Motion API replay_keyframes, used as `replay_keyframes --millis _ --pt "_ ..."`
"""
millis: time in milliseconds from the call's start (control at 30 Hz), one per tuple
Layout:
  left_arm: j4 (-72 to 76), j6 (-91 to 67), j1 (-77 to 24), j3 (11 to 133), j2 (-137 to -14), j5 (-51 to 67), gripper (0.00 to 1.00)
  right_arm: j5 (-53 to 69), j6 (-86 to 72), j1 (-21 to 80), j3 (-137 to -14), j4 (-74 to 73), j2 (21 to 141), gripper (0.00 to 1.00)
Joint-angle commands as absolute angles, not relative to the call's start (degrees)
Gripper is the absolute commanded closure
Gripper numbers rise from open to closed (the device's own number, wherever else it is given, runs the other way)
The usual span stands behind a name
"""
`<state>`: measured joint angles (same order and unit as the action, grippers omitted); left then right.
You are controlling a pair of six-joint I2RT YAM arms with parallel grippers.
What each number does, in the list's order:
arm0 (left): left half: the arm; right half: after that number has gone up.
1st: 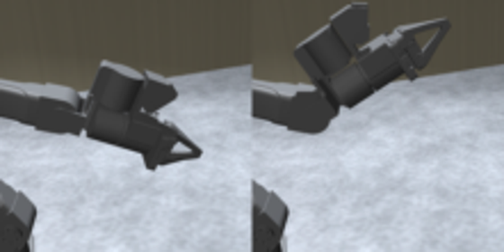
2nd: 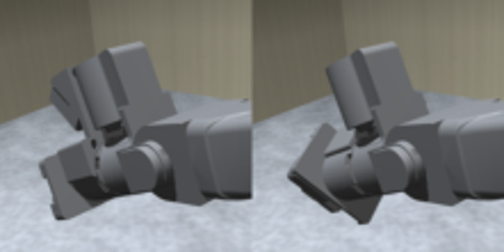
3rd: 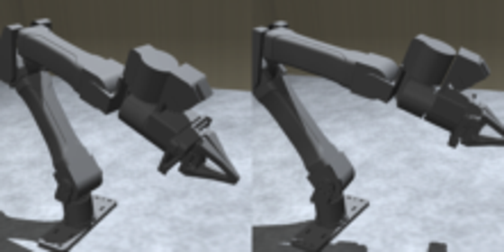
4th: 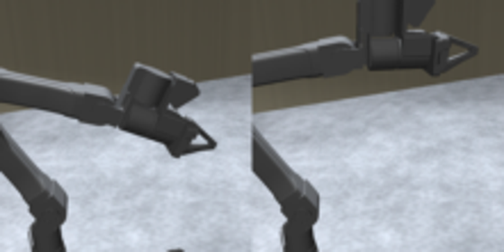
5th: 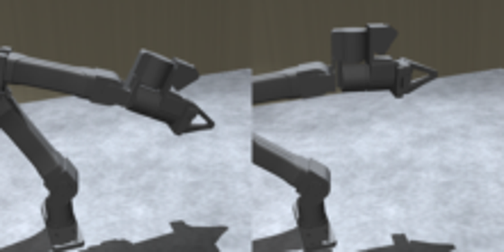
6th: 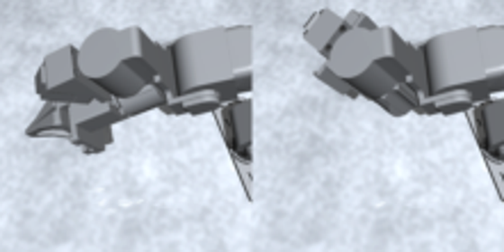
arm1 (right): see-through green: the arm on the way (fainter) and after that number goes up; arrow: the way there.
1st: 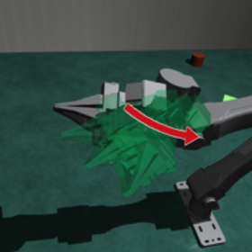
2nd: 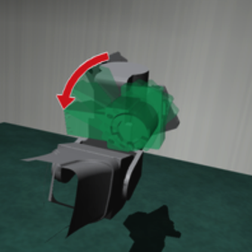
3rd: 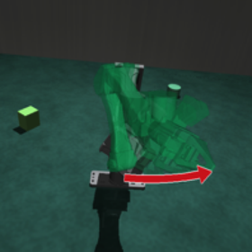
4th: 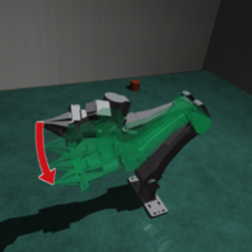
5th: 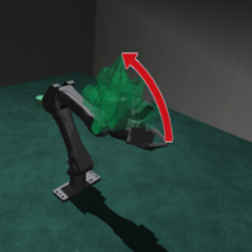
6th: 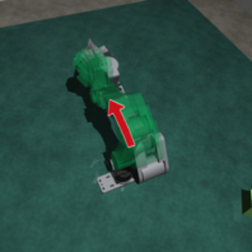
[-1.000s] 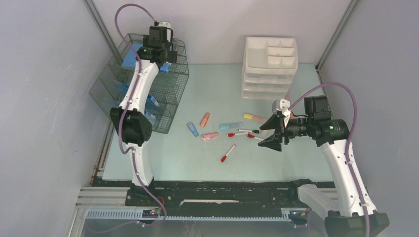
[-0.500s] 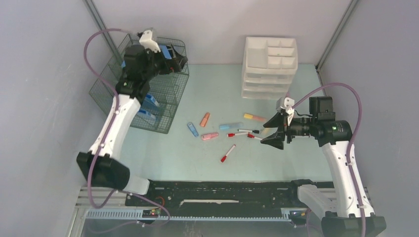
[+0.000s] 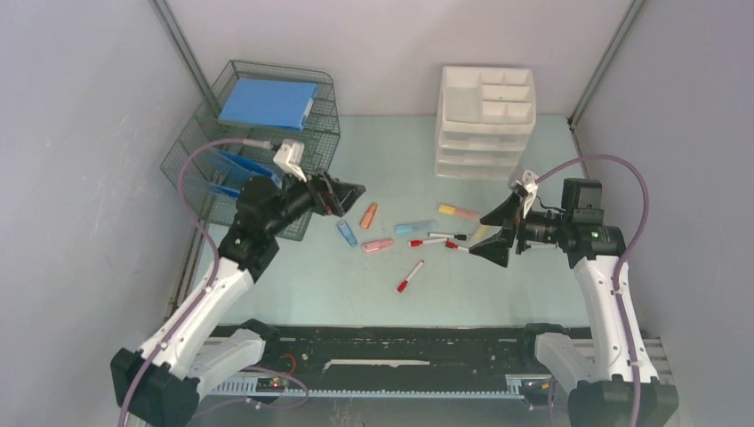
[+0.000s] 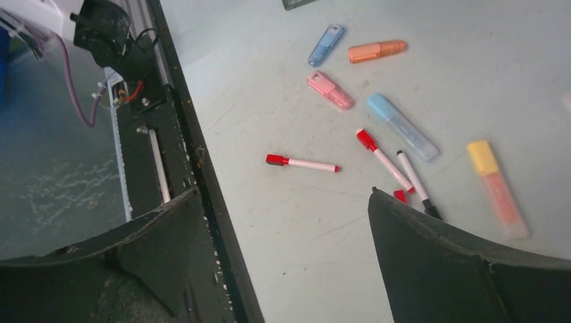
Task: Organize the desk
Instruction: Place the folder in the storage box, then open the drawer in the storage box.
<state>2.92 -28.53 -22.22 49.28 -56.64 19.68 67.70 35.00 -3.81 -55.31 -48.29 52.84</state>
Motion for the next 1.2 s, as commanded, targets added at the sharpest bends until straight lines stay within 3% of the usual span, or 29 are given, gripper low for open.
replay_keyframes --millis 0,133,400,633,767,1000,1167 --pt "7.91 -29.33 -22.85 41.85 -47.21 17.85 0.00 69.59 21.70 -5.71 -53.62 -36.73 54.84 0.00" --pt "7.99 -30.01 -22.93 35.07 -39.02 16.53 0.00 70.70 8.37 -8.31 -51.11 -24.07 57.43 0.00" --pt "8.83 -33.86 -22.87 26.34 -31.83 18.03 0.00 61.78 -16.87 -10.68 -50.51 8.53 60.78 0.00" --pt "10.53 -37.90 -22.89 20.50 -26.00 18.10 0.00 25.19 -11.30 -9.77 -70.76 -6.73 73.41 0.09" --pt "9.11 -38.06 -22.90 19.70 -23.34 17.55 0.00 8.88 -9.97 -7.14 -89.62 -19.81 86.09 0.08" --pt "8.79 -39.35 -22.99 18.41 -22.36 17.02 0.00 0.16 -6.58 -5.96 -108.52 -29.52 102.43 0.10" --pt "8.75 -39.98 -23.04 17.39 -22.07 16.45 0.00 1.03 -6.39 -6.06 -116.49 -32.82 110.23 0.25"
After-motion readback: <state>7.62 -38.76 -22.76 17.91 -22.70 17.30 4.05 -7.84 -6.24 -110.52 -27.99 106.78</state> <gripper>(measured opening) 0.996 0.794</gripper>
